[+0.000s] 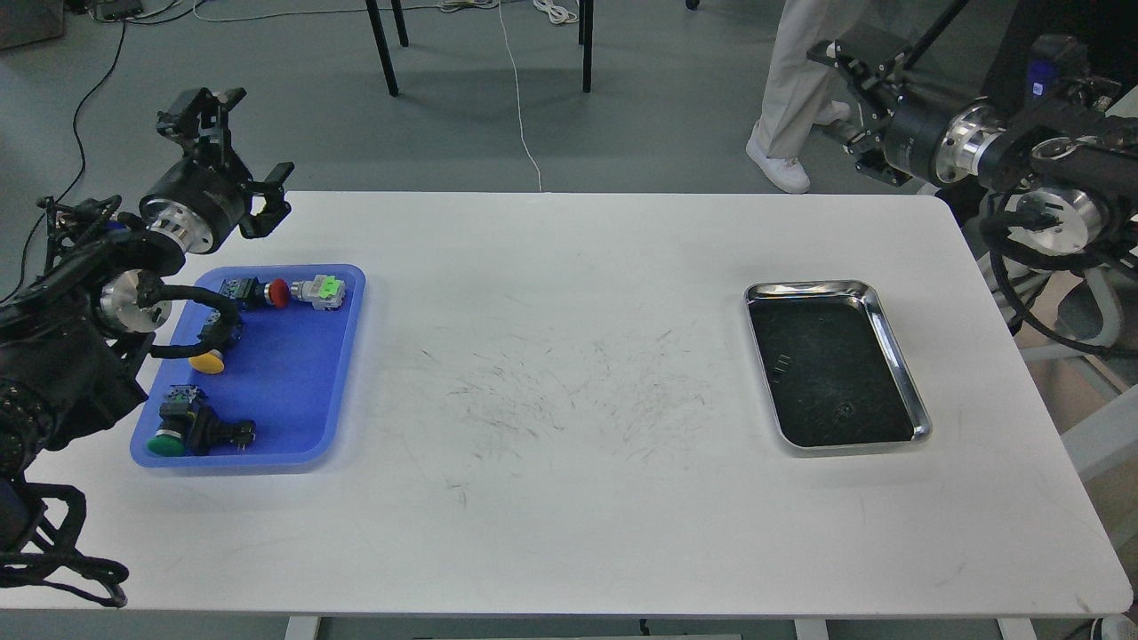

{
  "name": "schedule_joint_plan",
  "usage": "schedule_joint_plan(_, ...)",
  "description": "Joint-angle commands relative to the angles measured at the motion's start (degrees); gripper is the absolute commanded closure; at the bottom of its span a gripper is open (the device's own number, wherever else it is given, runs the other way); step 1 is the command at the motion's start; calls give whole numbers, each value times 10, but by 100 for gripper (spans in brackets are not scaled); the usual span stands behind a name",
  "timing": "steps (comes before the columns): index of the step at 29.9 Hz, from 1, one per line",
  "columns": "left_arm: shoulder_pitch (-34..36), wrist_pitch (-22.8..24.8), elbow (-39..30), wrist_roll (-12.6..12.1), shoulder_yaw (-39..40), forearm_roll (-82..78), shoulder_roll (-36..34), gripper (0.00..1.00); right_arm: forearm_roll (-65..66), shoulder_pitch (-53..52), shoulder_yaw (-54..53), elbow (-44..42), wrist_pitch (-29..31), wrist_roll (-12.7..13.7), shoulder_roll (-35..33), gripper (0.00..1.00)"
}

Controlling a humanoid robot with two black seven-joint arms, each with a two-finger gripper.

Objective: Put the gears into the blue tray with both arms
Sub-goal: 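Swing the right gripper over the steel tray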

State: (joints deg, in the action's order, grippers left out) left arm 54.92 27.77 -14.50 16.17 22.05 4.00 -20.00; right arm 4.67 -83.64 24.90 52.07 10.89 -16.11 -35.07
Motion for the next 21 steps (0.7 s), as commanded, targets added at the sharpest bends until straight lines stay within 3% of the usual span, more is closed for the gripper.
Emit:
schedule_joint_plan(1, 2, -1, 0, -1, 5, 1, 2, 2, 49, -16, 33, 0, 1, 2, 5, 2)
schedule_joint_plan(10, 2, 0, 0, -1, 8, 3, 20, 2, 392, -28, 48, 15, 8, 20, 11, 4)
schedule_joint_plan(16, 2, -1, 0, -1, 8, 4, 21, 2, 445, -23, 51, 42, 34, 6, 13, 4)
schedule_joint_plan(21, 4, 2, 0, 1, 7, 2, 23, 2, 570, -11, 54, 73, 38, -5, 24, 3)
